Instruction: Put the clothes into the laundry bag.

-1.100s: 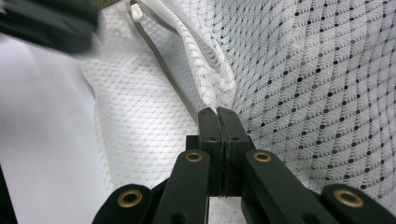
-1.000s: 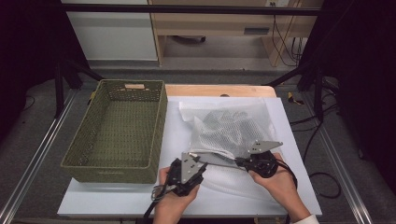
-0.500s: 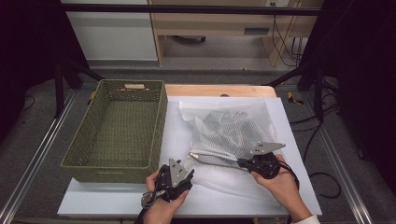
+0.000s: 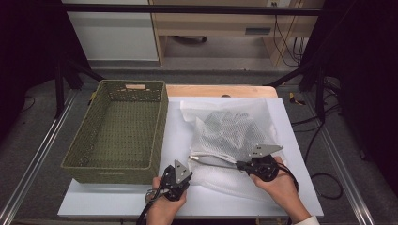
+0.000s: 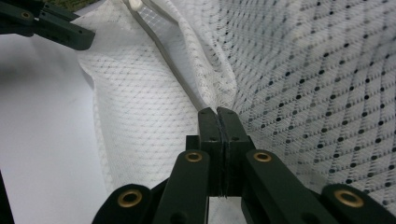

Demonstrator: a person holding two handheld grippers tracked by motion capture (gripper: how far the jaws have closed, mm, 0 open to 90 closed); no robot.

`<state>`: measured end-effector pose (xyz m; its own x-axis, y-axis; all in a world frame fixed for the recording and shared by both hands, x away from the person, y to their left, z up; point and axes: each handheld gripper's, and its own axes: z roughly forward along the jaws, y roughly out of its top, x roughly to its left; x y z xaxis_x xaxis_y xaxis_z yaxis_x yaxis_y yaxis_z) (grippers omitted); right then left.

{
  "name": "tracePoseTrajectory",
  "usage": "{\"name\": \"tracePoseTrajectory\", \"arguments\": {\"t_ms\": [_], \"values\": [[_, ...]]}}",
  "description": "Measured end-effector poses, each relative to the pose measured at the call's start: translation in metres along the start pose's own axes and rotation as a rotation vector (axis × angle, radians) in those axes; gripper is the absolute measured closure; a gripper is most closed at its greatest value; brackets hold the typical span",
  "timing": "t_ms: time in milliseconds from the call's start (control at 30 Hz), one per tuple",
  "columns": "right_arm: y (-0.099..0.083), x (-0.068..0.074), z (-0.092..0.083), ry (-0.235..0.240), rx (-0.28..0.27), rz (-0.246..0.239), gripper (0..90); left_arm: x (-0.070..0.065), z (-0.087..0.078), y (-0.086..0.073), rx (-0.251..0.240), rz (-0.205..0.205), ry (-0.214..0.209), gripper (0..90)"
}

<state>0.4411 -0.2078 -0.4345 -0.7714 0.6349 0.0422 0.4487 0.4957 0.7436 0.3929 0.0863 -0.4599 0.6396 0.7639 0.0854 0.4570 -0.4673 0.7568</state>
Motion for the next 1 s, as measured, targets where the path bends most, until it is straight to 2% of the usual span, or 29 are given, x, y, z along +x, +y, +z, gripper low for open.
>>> {"name": "tracePoseTrajectory", "arguments": {"t_ms": [333,500,667,800,1000], "values": [[0.003,0.016,0.006,0.014,0.023,-0.035,89.9,0.000,-0.032,-0.013,-0.028,-0.062,-0.072,88.3],[0.001,0.022,0.006,0.022,0.035,-0.046,89.9,-0.007,-0.044,-0.024,-0.028,-0.063,-0.099,88.3],[-0.003,0.029,0.005,0.026,0.049,-0.054,89.9,-0.014,-0.050,-0.033,-0.015,-0.052,-0.115,88.2],[-0.005,0.036,0.004,0.027,0.061,-0.069,89.8,-0.015,-0.055,-0.037,-0.022,-0.064,-0.120,88.2],[-0.012,0.046,0.001,0.041,0.079,-0.084,89.9,-0.016,-0.052,-0.043,-0.010,-0.065,-0.120,88.1]]}}
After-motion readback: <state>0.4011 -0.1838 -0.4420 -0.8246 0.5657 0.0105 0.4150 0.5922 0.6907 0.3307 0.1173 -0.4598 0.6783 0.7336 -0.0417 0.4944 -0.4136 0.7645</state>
